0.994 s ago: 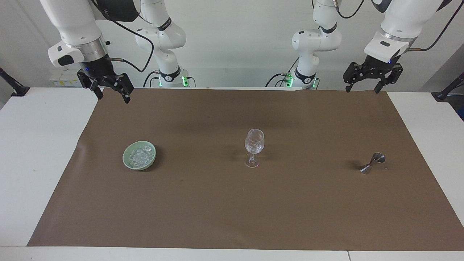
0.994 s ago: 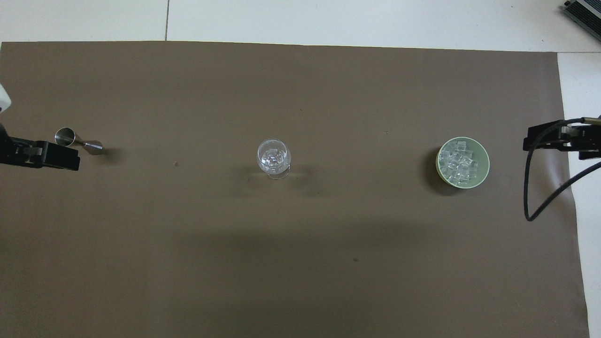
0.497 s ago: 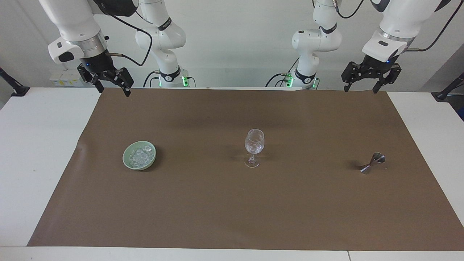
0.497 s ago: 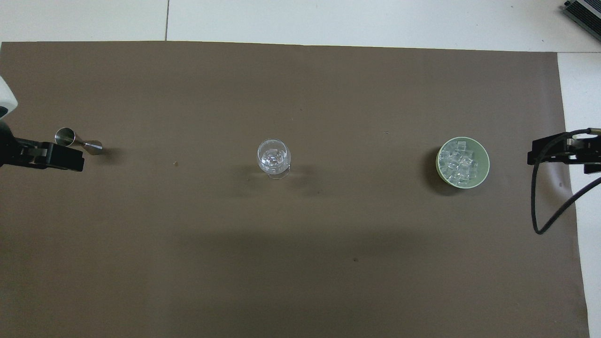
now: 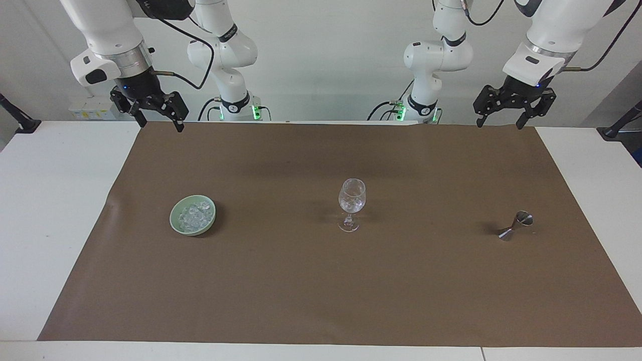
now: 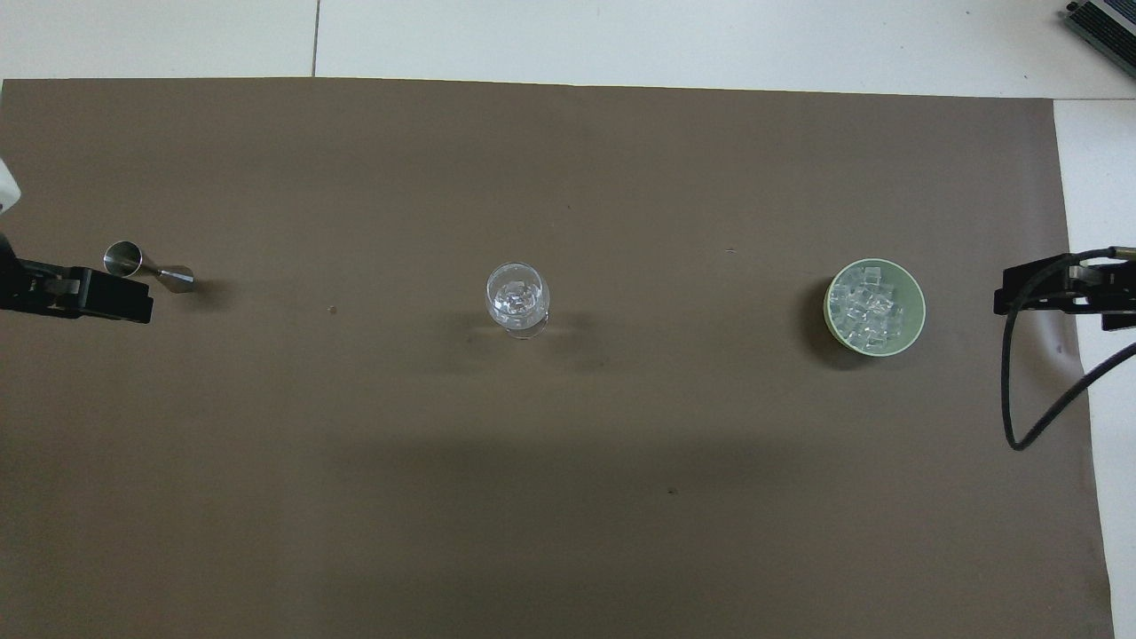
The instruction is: Pour wine and add ice with both arms
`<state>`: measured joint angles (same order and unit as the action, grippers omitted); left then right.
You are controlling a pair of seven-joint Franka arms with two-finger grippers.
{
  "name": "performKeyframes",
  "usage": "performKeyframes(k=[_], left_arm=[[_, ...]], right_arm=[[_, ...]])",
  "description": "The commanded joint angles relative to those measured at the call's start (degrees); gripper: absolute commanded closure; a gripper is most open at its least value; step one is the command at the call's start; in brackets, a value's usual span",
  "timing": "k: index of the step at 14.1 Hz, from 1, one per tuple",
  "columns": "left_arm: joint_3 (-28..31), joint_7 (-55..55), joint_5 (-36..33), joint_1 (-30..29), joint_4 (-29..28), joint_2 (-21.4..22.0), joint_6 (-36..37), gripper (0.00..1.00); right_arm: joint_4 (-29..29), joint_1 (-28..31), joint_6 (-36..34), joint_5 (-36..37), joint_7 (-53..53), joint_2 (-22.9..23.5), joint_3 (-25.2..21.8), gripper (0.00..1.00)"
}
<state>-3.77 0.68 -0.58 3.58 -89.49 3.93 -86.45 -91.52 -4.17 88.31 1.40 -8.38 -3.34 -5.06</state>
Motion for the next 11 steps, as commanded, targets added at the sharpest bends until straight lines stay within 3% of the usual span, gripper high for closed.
performKeyframes(k=[1,11], left_arm=[[0.79,0.55,0.67,0.73,0.37,0.12,0.58,0.00],[0.70,0.99,0.67,0.82,0.11,0.38,0.58,0.00]], right_arm=[[-0.76,0.13,-0.34,-1.32,0.99,-0.87,0.05,0.00],[-1.38,-1.11,-0.42,-1.32,0.55,-1.31,-0.74,0.00]])
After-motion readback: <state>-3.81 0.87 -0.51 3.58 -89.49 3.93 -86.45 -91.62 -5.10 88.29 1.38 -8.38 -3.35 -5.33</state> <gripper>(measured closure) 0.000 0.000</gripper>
